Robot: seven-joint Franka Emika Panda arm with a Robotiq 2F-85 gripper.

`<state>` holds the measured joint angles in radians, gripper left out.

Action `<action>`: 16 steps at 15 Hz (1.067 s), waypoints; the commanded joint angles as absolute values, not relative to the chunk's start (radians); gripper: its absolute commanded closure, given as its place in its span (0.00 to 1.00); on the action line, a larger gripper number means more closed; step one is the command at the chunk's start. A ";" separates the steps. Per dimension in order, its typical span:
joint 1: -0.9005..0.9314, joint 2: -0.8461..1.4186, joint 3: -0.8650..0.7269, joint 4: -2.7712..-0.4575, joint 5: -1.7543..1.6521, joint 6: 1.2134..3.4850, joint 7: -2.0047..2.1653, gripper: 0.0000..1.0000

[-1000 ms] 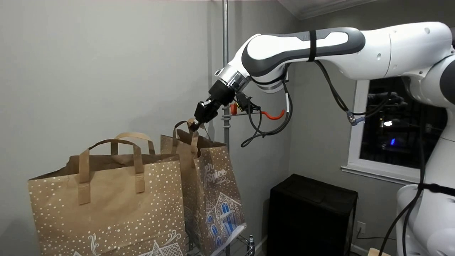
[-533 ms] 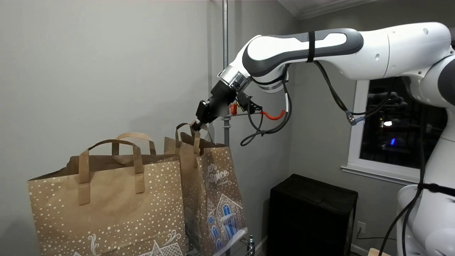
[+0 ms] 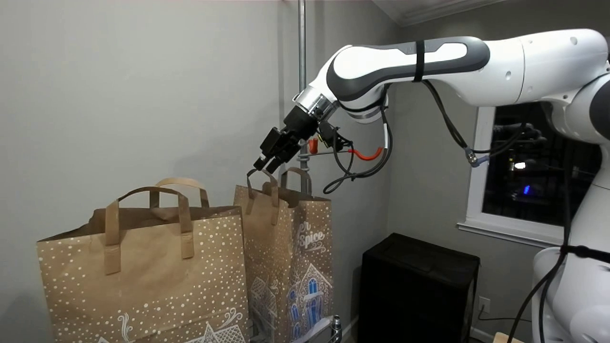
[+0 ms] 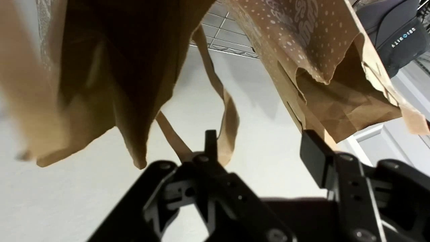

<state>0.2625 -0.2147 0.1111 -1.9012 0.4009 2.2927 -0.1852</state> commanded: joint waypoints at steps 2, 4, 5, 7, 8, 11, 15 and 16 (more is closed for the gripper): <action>0.224 -0.270 0.138 -1.932 0.305 2.285 -0.105 0.01; 0.206 -0.293 0.155 -1.937 0.214 2.283 -0.035 0.00; 0.199 -0.312 0.163 -1.942 0.174 2.273 -0.004 0.00; 0.191 -0.349 0.177 -1.949 0.122 2.242 0.047 0.00; 0.188 -0.370 0.184 -1.955 0.103 2.227 0.071 0.00; 0.175 -0.430 0.210 -1.981 0.048 2.187 0.141 0.00; 0.158 -0.534 0.244 -2.066 0.002 2.192 0.223 0.00; 0.153 -0.562 0.252 -2.095 -0.001 2.200 0.246 0.00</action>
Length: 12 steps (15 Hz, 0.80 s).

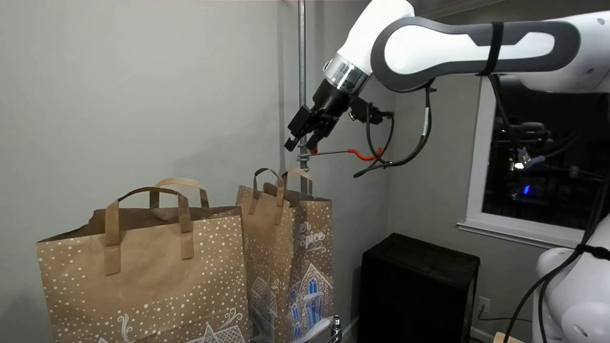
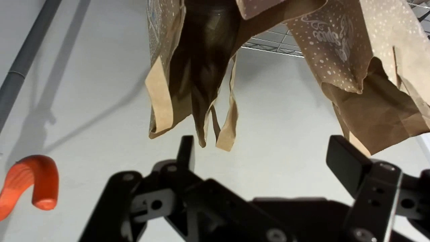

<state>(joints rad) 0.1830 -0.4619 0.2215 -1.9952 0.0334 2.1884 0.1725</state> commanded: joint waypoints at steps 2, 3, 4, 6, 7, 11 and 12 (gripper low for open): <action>0.116 -0.630 0.280 -2.163 -0.040 2.237 0.338 0.00; 0.093 -0.660 0.290 -2.192 -0.060 2.253 0.383 0.00; 0.073 -0.685 0.300 -2.213 -0.077 2.266 0.417 0.00; 0.039 -0.725 0.312 -2.254 -0.093 2.296 0.465 0.00; 0.024 -0.739 0.315 -2.271 -0.094 2.310 0.479 0.00; 0.014 -0.732 0.312 -2.261 -0.063 2.309 0.449 0.00; 0.011 -0.736 0.312 -2.267 -0.063 2.312 0.449 0.00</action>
